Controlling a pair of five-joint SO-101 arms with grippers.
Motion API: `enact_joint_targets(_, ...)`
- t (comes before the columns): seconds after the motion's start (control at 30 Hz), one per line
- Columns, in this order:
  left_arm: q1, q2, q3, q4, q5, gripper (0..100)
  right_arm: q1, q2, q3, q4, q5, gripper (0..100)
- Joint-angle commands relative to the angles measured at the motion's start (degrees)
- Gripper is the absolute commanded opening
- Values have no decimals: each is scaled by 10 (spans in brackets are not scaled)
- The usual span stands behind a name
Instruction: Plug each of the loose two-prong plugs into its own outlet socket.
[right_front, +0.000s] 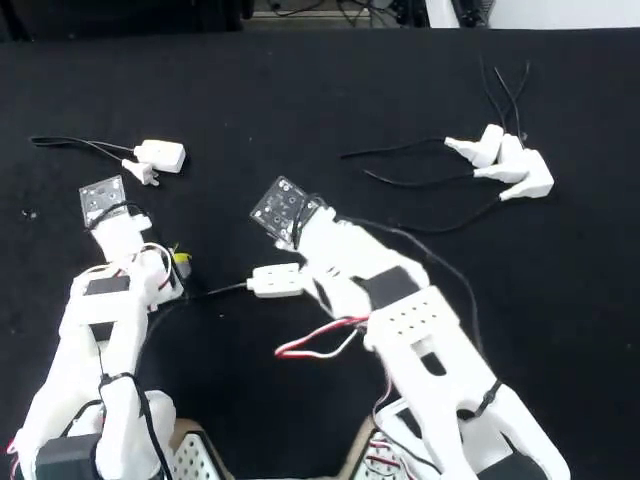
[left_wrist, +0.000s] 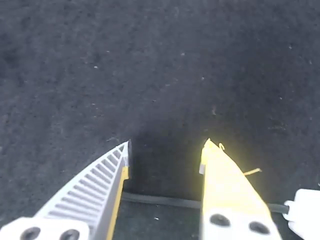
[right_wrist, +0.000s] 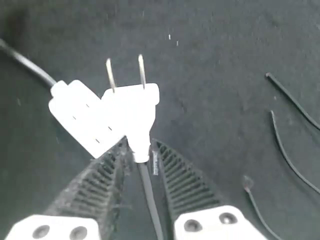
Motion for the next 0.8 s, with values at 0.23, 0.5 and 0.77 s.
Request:
enact_joint_targets(0.23,86,-109,-39,59,32,234,-21,-15,59,-140,-119,11)
enact_joint_targets(0.5,99,-409,100,47,32,234,-53,-11,60,-144,-120,11)
enact_joint_targets(0.77,100,-681,189,108,32,234,-82,-11,99,-207,-120,11)
